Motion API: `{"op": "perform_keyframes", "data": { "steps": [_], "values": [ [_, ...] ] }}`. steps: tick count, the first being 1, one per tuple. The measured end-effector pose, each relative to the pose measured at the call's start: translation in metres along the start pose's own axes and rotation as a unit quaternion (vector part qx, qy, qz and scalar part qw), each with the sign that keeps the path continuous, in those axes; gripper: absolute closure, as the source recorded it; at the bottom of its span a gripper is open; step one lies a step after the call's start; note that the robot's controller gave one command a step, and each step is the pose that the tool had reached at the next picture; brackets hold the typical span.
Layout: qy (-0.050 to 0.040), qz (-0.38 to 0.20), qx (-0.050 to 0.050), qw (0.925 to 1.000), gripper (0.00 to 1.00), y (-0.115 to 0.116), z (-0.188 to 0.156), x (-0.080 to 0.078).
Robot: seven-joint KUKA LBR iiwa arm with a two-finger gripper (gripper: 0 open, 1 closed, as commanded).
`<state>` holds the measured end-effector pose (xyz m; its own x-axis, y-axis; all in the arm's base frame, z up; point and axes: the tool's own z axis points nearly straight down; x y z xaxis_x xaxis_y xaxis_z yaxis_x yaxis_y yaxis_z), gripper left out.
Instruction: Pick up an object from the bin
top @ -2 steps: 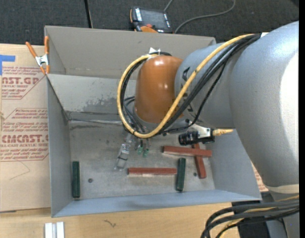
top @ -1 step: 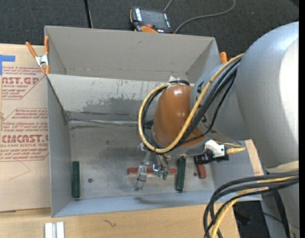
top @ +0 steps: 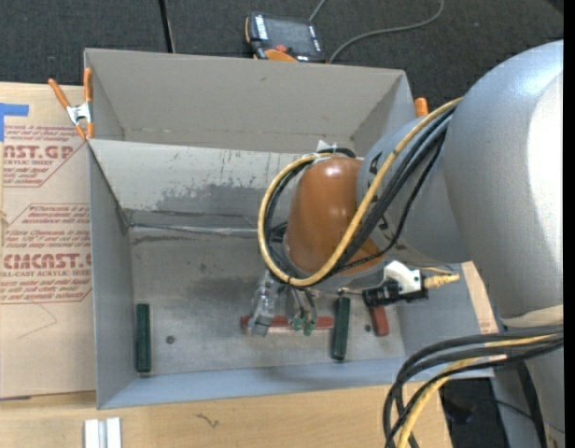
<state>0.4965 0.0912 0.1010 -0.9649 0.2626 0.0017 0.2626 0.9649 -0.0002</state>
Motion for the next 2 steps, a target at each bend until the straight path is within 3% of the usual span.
{"op": "perform_keyframes", "data": {
  "steps": [1,2],
  "values": [
    [-0.001,-0.024,-0.002,0.9997,1.0,-0.031,0.028,-0.01],
    [-0.0028,-0.138,0.0,0.9904,1.0,-0.038,-0.032,-0.018]
  ]
}}
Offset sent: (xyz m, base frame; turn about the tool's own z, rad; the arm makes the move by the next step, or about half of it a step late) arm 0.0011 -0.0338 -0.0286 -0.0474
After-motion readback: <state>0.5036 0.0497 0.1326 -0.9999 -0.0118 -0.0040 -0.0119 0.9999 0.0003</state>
